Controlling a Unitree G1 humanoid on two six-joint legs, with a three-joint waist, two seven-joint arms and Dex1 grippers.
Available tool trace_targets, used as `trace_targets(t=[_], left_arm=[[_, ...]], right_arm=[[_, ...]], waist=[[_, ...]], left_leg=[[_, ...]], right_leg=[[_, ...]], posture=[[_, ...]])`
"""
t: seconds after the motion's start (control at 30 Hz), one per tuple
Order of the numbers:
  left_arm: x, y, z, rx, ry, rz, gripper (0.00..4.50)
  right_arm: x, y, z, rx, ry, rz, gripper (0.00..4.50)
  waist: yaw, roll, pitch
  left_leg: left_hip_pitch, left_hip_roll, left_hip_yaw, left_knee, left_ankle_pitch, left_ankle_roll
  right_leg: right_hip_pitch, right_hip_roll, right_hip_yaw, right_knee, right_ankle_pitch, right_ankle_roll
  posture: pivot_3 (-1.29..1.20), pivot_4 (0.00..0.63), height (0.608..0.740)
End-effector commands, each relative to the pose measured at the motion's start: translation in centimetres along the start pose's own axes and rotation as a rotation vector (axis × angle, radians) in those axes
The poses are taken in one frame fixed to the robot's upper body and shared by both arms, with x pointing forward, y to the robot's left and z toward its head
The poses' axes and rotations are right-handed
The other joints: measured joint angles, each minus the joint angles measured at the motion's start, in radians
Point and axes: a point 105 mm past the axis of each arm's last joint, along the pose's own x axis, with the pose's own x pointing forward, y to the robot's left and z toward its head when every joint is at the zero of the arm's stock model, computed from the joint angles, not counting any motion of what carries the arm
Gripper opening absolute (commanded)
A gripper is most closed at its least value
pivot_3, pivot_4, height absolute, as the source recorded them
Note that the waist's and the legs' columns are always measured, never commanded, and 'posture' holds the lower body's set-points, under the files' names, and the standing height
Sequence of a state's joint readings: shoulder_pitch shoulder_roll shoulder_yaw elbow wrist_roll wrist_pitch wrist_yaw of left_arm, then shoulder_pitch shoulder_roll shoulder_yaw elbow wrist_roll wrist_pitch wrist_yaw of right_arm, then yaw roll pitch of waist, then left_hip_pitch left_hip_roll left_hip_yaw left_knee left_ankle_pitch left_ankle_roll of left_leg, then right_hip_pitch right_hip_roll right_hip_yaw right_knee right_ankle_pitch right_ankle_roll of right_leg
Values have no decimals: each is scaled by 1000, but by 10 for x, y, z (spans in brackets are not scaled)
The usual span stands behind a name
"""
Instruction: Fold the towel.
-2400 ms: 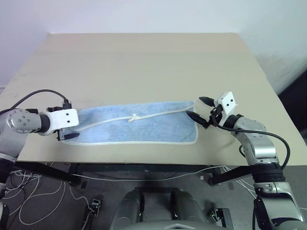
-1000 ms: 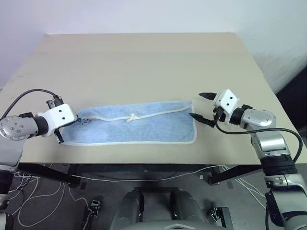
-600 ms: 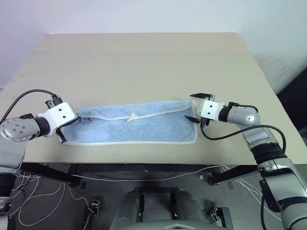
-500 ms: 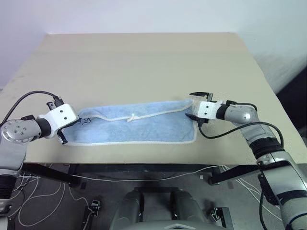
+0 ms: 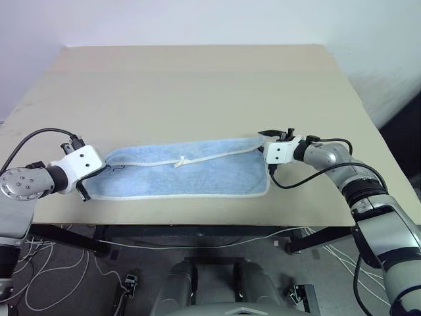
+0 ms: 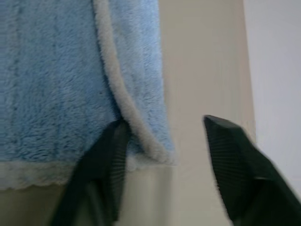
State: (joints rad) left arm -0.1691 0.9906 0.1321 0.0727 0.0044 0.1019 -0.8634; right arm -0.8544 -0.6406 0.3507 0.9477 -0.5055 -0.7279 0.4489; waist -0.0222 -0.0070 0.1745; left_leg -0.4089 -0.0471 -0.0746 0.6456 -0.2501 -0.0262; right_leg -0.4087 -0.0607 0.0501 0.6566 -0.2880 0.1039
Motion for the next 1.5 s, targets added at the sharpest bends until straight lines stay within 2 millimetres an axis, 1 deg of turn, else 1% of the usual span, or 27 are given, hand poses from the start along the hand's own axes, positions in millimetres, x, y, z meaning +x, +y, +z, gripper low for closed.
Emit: trace_targets(t=[0.03, 0.13, 0.17, 0.3, 0.37, 0.43, 0.57, 0.63, 0.73, 0.87, 0.93, 1.0, 1.1, 1.17, 1.23, 1.27, 1.37, 1.4, 1.47, 1.5], left_arm=[[-6, 11, 7, 24, -15, 43, 0], [-6, 12, 7, 24, -15, 46, 0], [-6, 13, 7, 24, -15, 51, 0], [-6, 17, 9, 19, -30, 81, 0], [-6, 19, 10, 16, -43, 107, 0], [-7, 27, 11, -1, -64, 160, 0], [-13, 50, 14, -39, -110, 265, 0], [-14, 62, 17, -60, -134, 305, 0], [-13, 85, 35, -86, -221, 359, 0], [-2, 112, 59, -133, -320, 395, 0], [3, 127, 70, -117, -334, 416, 0], [4, 141, 80, -103, -345, 446, 0], [-5, 159, 101, -74, -406, 478, 0], [-14, 165, 109, -64, -444, 484, 0], [-23, 166, 110, -52, -465, 476, 0], [-29, 161, 108, -33, -474, 456, 0], [-39, 139, 98, -10, -485, 354, 0], [-42, 128, 90, -2, -470, 311, 0], [-46, 106, 73, -13, -420, 228, 0], [-47, 99, 67, -26, -403, 201, 0]], right_arm=[[-3, -14, 2, -27, -15, -32, 1200], [-5, -14, 2, -23, -15, -31, 144], [-5, -13, 1, -20, -14, -31, 61], [-7, -16, 0, -22, -9, -56, 61], [-9, -22, 0, -18, -8, -85, 61], [-15, -35, -3, 10, 2, -131, 61], [-39, -66, -20, 93, 51, -223, 61], [-49, -83, -23, 131, 52, -257, 61], [-62, -114, -22, 167, 44, -315, 61], [-73, -141, -25, 188, 67, -367, 61], [-80, -157, -26, 178, 86, -397, 61], [-87, -170, -24, 154, 101, -417, 61], [-103, -195, -16, 140, 78, -466, 61], [-113, -204, -11, 137, 53, -478, 61], [-121, -207, -6, 141, 13, -467, 61], [-125, -205, -2, 156, -21, -445, 61], [-129, -186, 4, 202, -101, -345, 61], [-130, -175, 5, 229, -118, -303, 61], [-128, -142, 5, 298, -140, -191, 61], [-128, -129, 5, 328, -144, -145, 61]], waist=[[0, 0, 0], [0, 0, 0], [0, 0, 0], [-1, 0, 0], [0, 0, 0], [1, 0, 0], [5, 0, 0], [4, 0, 0], [2, 0, 0], [1, 0, 0], [5, 0, 0], [2, 0, 1], [-2, 0, 1], [-6, 0, 1], [-16, 0, 1], [-20, 0, 1], [-32, 0, 1], [-34, 0, 1], [-38, 0, 1], [-37, 0, 1]], left_leg=[[0, 0, 0, 0, 0, 0], [0, 0, 0, 0, 0, 0], [0, 0, 0, 0, 0, 0], [0, 0, 0, 0, 0, 0], [0, 0, 0, 0, 0, 0], [0, 0, 0, 0, 0, 0], [0, 0, 0, 0, 0, 0], [0, -1, 0, 0, 0, 0], [0, -1, 0, 0, 0, 0], [0, -1, 0, 1, 0, 0], [0, -1, 0, 1, 0, 0], [0, -2, 0, 1, 0, 0], [-2, -5, 0, 1, 0, 0], [-4, -5, 0, 1, 0, 0], [-4, -5, 0, 1, 0, 0], [-4, -4, 0, 1, 0, 0], [-4, -3, 1, 0, 0, 0], [-4, -2, 1, 1, 0, 0], [-4, -1, 1, 1, 0, 0], [-4, 0, 1, 1, 0, 0]], right_leg=[[0, 0, 0, 0, 0, 0], [0, 0, 0, 0, 0, 0], [0, 0, 0, 0, 0, 0], [0, 0, 0, 0, 0, 0], [0, 0, 0, 0, 0, 0], [0, 0, 0, 0, 0, 0], [0, 0, 0, 0, 0, 0], [0, -1, 0, 0, 0, 0], [0, 0, 0, 0, 0, 0], [0, 0, 0, 0, 0, 0], [0, 0, -1, 0, 0, 0], [0, 0, -1, 0, 0, 0], [-1, -1, 0, 0, 0, 0], [-4, -1, 0, 1, 0, 1], [-4, -2, 0, 3, 0, 1], [-4, -2, 0, 3, -1, 1], [-4, -2, 1, 5, -1, 2], [-4, -1, 1, 5, -1, 2], [-4, -2, 1, 6, -1, 2], [-4, -2, 1, 5, -1, 1]], posture=[[0, 150, 740], [0, 150, 740], [0, 150, 740], [0, 150, 740], [0, 150, 740], [0, 150, 740], [0, 150, 740], [0, 150, 740], [0, 150, 740], [0, 150, 740], [0, 150, 740], [0, 150, 740], [0, 150, 740], [0, 150, 740], [0, 150, 740], [0, 150, 740], [0, 150, 740], [0, 150, 740], [0, 150, 740], [0, 150, 740]])
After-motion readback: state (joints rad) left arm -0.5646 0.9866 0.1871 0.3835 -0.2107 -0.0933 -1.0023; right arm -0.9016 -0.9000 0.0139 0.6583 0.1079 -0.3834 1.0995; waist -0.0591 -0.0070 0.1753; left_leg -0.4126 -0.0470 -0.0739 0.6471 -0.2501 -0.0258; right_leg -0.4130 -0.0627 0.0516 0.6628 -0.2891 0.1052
